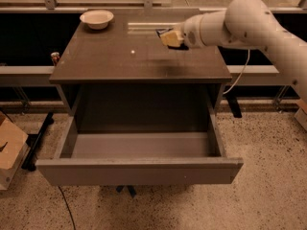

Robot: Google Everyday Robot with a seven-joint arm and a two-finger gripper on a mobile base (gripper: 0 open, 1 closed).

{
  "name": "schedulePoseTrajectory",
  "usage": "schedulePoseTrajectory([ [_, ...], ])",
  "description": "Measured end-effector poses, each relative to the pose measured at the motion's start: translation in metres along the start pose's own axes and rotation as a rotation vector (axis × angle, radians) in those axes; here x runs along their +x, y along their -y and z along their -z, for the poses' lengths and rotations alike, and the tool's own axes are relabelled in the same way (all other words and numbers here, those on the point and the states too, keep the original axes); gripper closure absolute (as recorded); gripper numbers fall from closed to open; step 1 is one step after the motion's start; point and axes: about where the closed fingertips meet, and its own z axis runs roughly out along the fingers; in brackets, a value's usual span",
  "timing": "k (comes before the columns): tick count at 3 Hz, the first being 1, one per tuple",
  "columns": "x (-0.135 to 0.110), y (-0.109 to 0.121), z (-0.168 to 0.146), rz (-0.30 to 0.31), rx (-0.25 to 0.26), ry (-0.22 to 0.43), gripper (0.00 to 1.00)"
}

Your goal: Place rxbar blueberry into top drawer

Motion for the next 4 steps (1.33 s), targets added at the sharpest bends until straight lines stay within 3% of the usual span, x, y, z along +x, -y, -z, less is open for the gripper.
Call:
schedulePoseTrajectory([
  [1, 0.032, -0.049, 0.041, -0.021, -0.052, -0.029, 1.0],
  [2, 0.083, -0.097, 0.076, -0.09, -0.095, -0.089, 1.0],
  [3, 0.13, -0.134, 0.098, -0.163, -0.128, -0.143, 1.0],
  [4, 0.169, -0.157, 0.103, -0.219, -0.165, -0.186, 1.0],
])
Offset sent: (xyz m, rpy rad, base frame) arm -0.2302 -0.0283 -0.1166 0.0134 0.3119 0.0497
